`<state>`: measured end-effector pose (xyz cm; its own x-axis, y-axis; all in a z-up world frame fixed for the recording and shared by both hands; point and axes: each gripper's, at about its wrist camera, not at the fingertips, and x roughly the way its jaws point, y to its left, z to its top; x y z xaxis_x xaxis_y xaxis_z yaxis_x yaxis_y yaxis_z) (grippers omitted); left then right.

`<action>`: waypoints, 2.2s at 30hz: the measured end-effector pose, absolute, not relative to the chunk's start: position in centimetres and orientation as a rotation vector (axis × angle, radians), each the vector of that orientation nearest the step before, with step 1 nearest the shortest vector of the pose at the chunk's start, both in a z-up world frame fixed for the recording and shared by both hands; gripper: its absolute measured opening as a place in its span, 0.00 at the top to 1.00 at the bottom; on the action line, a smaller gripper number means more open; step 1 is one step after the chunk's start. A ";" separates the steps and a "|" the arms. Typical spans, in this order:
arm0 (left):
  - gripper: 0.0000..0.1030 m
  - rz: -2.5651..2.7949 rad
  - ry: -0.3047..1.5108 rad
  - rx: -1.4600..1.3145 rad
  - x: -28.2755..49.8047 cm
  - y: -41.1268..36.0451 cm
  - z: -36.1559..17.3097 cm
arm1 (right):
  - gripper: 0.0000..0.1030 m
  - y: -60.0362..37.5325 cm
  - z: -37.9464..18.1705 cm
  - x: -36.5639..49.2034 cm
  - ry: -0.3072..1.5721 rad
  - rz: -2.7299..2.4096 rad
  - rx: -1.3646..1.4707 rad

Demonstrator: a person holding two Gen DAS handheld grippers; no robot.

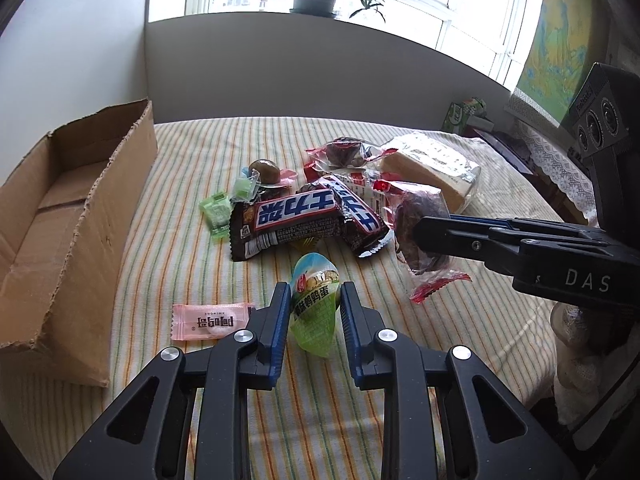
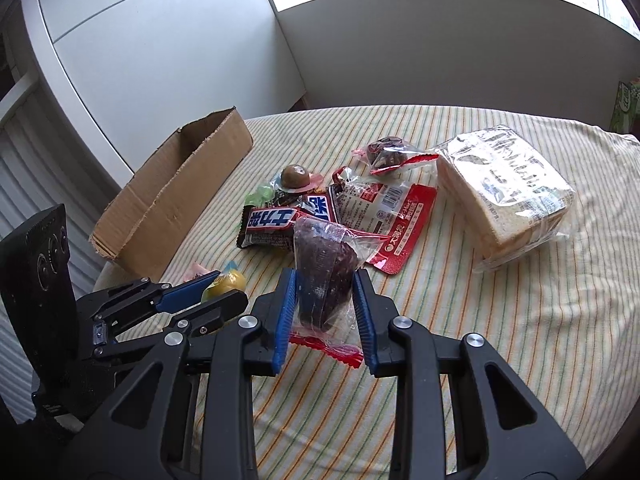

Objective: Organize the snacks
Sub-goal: 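Drop the jelly cup into the box with the left tool while the right tool drops the red bag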

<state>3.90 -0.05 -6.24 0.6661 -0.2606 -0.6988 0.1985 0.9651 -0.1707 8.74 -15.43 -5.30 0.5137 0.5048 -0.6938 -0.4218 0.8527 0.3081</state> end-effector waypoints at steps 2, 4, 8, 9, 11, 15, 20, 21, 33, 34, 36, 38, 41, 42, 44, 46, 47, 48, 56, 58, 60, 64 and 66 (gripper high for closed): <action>0.77 -0.265 0.778 -0.089 3.5 0.0 -5.5 | 0.71 -15.7 -4.4 8.4 0.842 0.563 0.116; 0.77 -0.270 0.754 -0.096 3.3 0.1 -4.8 | 0.71 -15.5 -3.6 8.0 0.813 0.560 0.107; 0.77 -0.273 0.694 -0.116 2.7 0.8 -3.0 | 0.71 -14.6 -2.0 7.7 0.772 0.574 0.107; 0.77 -0.267 0.678 -0.121 2.6 1.1 -2.6 | 0.71 -14.3 -1.5 7.6 0.757 0.576 0.103; 0.77 -0.257 0.653 -0.139 2.4 2.0 -1.9 | 0.71 -13.7 -0.3 7.4 0.723 0.585 0.088; 0.77 -0.209 0.608 -0.153 1.8 4.1 -1.0 | 0.71 -11.5 1.6 7.3 0.672 0.609 0.053; 0.77 -0.149 0.566 -0.188 1.2 7.0 -0.5 | 0.71 -8.1 2.8 8.0 0.652 0.655 0.039; 0.77 -0.136 0.561 -0.196 1.0 7.7 -0.5 | 0.71 -7.4 2.9 8.0 0.650 0.667 0.039; 0.77 0.024 0.542 -0.270 -0.3 15.4 -1.5 | 0.71 2.7 1.4 8.6 0.682 0.787 -0.036; 0.77 0.034 0.544 -0.275 -0.4 15.8 -1.7 | 0.71 3.5 1.1 8.7 0.685 0.789 -0.049; 0.77 0.047 0.544 -0.286 -0.5 16.6 -1.9 | 0.71 4.7 0.7 9.0 0.700 0.797 -0.061; 0.77 0.058 0.541 -0.292 -0.6 17.2 -1.9 | 0.71 5.8 0.3 9.4 0.714 0.803 -0.067; 0.77 0.076 0.545 -0.298 -0.6 17.7 -2.1 | 0.70 7.0 -0.2 9.8 0.725 0.802 -0.074; 0.77 0.079 0.548 -0.304 -0.6 17.8 -2.1 | 0.68 7.2 -0.3 9.9 0.725 0.801 -0.075; 0.76 0.080 0.552 -0.313 -0.4 18.0 -2.2 | 0.62 7.3 -0.3 10.0 0.725 0.803 -0.068; 0.62 0.095 0.546 -0.301 -0.4 18.0 -2.1 | 0.50 6.9 0.0 10.0 0.713 0.797 -0.051; 0.57 0.107 0.543 -0.298 -0.4 18.0 -2.1 | 0.47 6.6 0.1 10.1 0.708 0.792 -0.041; 0.49 0.116 0.537 -0.300 -0.5 18.1 -2.0 | 0.45 6.3 0.2 10.1 0.703 0.785 -0.032; 0.48 0.084 0.532 -0.301 -0.3 17.0 -1.9 | 0.45 2.0 1.3 10.1 0.672 0.722 -0.011; 0.48 0.069 0.533 -0.295 -0.1 16.4 -1.8 | 0.45 0.4 1.5 10.2 0.667 0.696 -0.005; 0.48 0.053 0.537 -0.293 0.0 15.8 -1.8 | 0.45 -1.4 1.6 10.3 0.664 0.671 -0.001; 0.48 0.020 0.541 -0.277 0.4 14.3 -1.5 | 0.44 -4.9 1.6 10.8 0.672 0.613 0.007; 0.48 0.006 0.546 -0.263 0.7 13.4 -1.5 | 0.44 -6.6 1.4 11.0 0.676 0.578 0.014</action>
